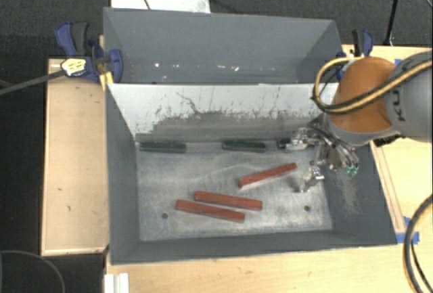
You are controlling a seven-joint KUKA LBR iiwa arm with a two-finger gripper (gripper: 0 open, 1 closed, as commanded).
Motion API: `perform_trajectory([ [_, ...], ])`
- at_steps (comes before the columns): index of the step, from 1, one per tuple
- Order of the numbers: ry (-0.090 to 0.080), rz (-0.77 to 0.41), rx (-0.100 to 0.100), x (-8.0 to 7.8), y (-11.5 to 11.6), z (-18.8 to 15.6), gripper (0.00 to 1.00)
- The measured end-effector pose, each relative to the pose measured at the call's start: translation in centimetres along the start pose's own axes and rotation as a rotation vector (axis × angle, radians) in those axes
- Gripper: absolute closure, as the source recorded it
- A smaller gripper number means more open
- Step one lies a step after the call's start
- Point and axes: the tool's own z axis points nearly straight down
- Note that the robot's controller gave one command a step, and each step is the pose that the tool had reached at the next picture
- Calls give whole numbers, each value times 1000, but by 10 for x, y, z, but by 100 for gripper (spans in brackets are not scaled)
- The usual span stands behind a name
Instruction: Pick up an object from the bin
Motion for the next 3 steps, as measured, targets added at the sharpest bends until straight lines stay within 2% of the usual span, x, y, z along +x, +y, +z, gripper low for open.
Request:
perform_trajectory([
  [1,0,0,0,0,0,0,0],
  [2,-13,-72,2,73,62,-3,100],
  [3,-13,-73,2,73,62,-3,100],
])
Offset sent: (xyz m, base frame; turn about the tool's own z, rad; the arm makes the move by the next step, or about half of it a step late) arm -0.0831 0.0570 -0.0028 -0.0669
